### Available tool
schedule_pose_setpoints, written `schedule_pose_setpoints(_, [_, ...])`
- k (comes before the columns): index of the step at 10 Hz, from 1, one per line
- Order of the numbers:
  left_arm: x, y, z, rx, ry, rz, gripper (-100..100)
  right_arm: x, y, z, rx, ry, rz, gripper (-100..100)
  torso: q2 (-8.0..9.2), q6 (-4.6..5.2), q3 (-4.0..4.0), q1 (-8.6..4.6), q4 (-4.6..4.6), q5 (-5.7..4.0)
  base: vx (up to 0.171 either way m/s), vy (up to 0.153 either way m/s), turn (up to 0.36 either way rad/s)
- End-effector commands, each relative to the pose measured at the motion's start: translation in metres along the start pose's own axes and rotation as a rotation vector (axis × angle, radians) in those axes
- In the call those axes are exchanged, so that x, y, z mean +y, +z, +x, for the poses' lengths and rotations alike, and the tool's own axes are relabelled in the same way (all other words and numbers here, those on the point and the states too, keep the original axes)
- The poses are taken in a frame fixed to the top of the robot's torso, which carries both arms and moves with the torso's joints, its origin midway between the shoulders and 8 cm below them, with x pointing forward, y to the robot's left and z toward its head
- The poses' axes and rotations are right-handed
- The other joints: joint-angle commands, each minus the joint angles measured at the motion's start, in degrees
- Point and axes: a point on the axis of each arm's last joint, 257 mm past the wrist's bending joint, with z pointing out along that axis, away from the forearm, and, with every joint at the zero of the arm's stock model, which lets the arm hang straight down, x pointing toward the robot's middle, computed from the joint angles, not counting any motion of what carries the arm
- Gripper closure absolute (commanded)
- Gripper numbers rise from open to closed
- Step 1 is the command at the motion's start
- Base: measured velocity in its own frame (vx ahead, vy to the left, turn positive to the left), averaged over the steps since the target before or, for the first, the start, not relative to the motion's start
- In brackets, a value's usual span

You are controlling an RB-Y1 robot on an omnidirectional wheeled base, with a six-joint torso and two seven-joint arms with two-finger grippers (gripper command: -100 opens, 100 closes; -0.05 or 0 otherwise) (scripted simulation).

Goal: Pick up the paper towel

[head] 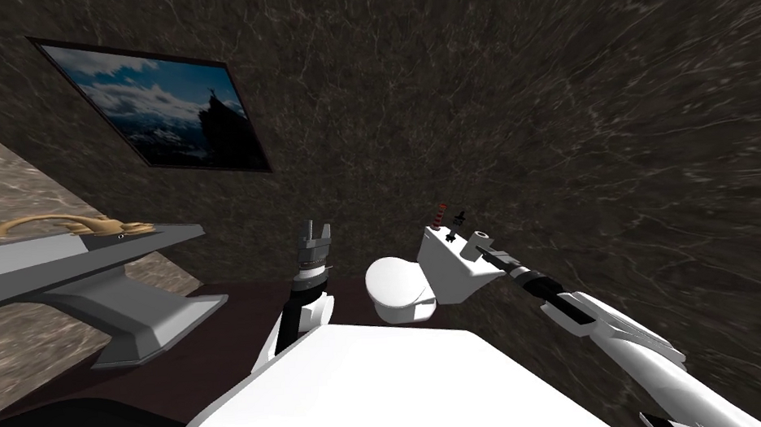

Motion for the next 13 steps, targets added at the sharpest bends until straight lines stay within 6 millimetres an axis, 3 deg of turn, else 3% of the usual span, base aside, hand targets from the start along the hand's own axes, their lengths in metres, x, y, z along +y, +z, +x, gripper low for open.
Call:
schedule_pose_setpoints(1, [0.0,0.0,0.0,0.0,0.0,0.0,0,0.0,-0.007,0.012,0.025,-0.001,0.025,100,0.0,0.0,0.0,0.0,0.0,0.0,-0.007,-0.094,0.059])
schedule_pose_setpoints(3, [0.0,0.0,0.0,0.0,0.0,0.0,0,0.016,0.004,-0.003,-0.005,-0.015,-0.013,100,-0.07,0.07,-0.06,-0.22,-0.03,-0.06,-0.008,-0.037,-0.012])
schedule_pose_setpoints(4, [0.0,0.0,0.0,0.0,0.0,0.0,0,0.014,-0.007,0.018,0.021,0.005,0.032,100,-0.12,0.06,-0.08,-0.1,-0.05,-0.04,0.005,-0.078,0.084])
schedule_pose_setpoints(5, [0.0,0.0,0.0,0.0,0.0,0.0,0,0.015,-0.01,0.02,0.033,-0.001,0.039,100,-0.17,0.05,-0.13,-0.3,-0.1,-0.15,-0.012,-0.092,0.079])
schedule_pose_setpoints(8, [0.0,0.0,0.0,0.0,0.0,0.0,0,0.034,0.001,0.002,-0.002,-0.015,-0.006,100,-0.26,0.18,-0.21,-0.39,-0.17,-0.22,-0.006,-0.017,-0.011])
schedule_pose_setpoints(9, [0.0,0.0,0.0,0.0,0.0,0.0,0,0.032,-0.012,0.022,0.023,0.005,0.038,100,-0.29,0.17,-0.24,-0.31,-0.19,-0.22,-0.015,-0.063,0.092])
schedule_pose_setpoints(10, [0.0,0.0,0.0,0.0,0.0,0.0,0,0.031,-0.016,0.027,0.037,0.002,0.046,100,-0.26,0.2,-0.24,-0.58,-0.22,-0.32,-0.012,-0.089,0.082])
schedule_pose_setpoints(13, [0.0,0.0,0.0,0.0,0.0,0.0,0,0.051,-0.005,0.007,0.002,-0.013,0.009,100,-0.35,0.34,-0.32,-0.72,-0.3,-0.41,0.001,-0.024,-0.014])
